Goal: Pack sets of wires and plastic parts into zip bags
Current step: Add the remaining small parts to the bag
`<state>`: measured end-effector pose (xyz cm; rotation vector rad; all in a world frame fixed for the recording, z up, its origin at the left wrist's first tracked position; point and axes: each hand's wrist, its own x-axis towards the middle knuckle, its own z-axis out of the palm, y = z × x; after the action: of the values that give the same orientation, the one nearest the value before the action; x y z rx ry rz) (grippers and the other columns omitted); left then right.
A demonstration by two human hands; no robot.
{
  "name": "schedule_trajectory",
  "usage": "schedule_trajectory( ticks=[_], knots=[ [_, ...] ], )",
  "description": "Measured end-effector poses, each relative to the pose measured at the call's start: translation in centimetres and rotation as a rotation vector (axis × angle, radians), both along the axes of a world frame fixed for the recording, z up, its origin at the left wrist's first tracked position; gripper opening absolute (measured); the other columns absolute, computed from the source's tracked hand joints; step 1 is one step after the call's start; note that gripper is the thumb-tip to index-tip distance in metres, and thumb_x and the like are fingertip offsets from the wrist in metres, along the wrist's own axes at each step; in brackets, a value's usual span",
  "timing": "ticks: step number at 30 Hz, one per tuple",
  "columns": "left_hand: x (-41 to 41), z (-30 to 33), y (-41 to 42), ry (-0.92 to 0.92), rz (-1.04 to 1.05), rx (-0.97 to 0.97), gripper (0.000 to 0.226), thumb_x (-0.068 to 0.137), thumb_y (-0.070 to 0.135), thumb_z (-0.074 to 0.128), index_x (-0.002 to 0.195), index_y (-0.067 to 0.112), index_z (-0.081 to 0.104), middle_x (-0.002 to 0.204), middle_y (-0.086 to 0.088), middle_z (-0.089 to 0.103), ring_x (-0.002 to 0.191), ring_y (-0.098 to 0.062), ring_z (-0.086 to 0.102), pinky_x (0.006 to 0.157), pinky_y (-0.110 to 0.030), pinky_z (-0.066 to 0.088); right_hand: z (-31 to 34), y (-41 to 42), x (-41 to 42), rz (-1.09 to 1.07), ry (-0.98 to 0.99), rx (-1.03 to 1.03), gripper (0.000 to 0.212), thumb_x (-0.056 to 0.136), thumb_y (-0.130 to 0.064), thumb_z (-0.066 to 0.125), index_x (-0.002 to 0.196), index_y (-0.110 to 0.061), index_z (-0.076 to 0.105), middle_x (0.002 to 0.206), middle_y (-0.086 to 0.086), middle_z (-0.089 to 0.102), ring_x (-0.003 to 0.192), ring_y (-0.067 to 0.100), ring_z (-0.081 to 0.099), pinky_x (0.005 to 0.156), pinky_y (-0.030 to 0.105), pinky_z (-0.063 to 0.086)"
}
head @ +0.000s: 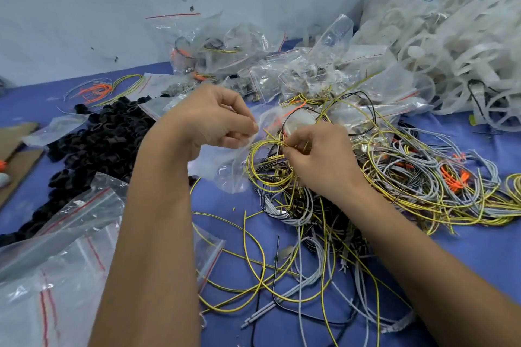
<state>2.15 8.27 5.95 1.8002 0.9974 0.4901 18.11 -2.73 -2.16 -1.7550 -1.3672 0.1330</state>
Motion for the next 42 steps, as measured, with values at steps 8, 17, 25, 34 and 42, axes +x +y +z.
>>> schedule_trajectory(
  ticks=[8, 17, 25, 34, 42],
  knots=[
    [1.7, -0.6, -1.0, 0.204, -0.042, 0.111, 0.017, 0.08, -0.009, 0.076, 0.074, 0.003, 0.065, 0.063, -0.012, 0.065, 0.05, -0.016, 0.06, 0.049, -0.022, 0.052, 0.5, -0.3, -0.3, -0.088, -0.016, 0.01, 0.014, 0.079, -0.008, 0.066, 0.07, -0.011, 0.076, 0.058, 0.002, 0.069, 0.053, 0.016, 0.064, 0.055, 0.024, 0.044],
    [4.5, -1.1, -2.5, 0.194, -0.123, 0.142, 0.021, 0.079, -0.007, 0.077, 0.07, 0.008, 0.066, 0.063, -0.013, 0.069, 0.051, -0.016, 0.066, 0.056, -0.03, 0.061, 0.6, -0.3, 0.0, -0.217, 0.607, 0.173, 0.022, 0.081, -0.001, 0.058, 0.067, -0.014, 0.069, 0.046, 0.006, 0.064, 0.038, 0.021, 0.064, 0.041, 0.03, 0.053],
    [5.3, -1.7, -2.5, 0.146, 0.014, 0.188, 0.021, 0.081, -0.011, 0.064, 0.072, 0.009, 0.065, 0.069, -0.015, 0.069, 0.053, -0.021, 0.07, 0.064, -0.04, 0.064, 0.6, -0.1, 0.3, -0.088, 0.488, 0.127, 0.014, 0.082, -0.029, 0.076, 0.077, -0.016, 0.076, 0.061, 0.0, 0.072, 0.055, 0.02, 0.073, 0.051, 0.034, 0.056],
    [4.0, -0.4, -2.6, 0.012, -0.129, -0.089, 0.022, 0.089, -0.009, 0.069, 0.078, 0.008, 0.062, 0.068, -0.01, 0.063, 0.055, -0.013, 0.061, 0.053, -0.022, 0.056, 1.3, -0.4, -0.1, -0.037, 0.871, 0.154, 0.015, 0.089, -0.003, 0.076, 0.075, -0.007, 0.071, 0.056, 0.005, 0.067, 0.044, 0.014, 0.062, 0.044, 0.024, 0.05],
    [4.5, -0.5, -3.1, 0.057, -0.223, -0.007, 0.018, 0.089, -0.01, 0.069, 0.082, 0.005, 0.063, 0.065, -0.009, 0.066, 0.056, -0.014, 0.066, 0.056, -0.023, 0.057, 1.4, -0.3, 0.4, -0.018, 1.197, 0.126, 0.018, 0.09, 0.008, 0.069, 0.077, -0.003, 0.062, 0.067, 0.008, 0.064, 0.054, 0.014, 0.066, 0.057, 0.022, 0.058]
  ],
)
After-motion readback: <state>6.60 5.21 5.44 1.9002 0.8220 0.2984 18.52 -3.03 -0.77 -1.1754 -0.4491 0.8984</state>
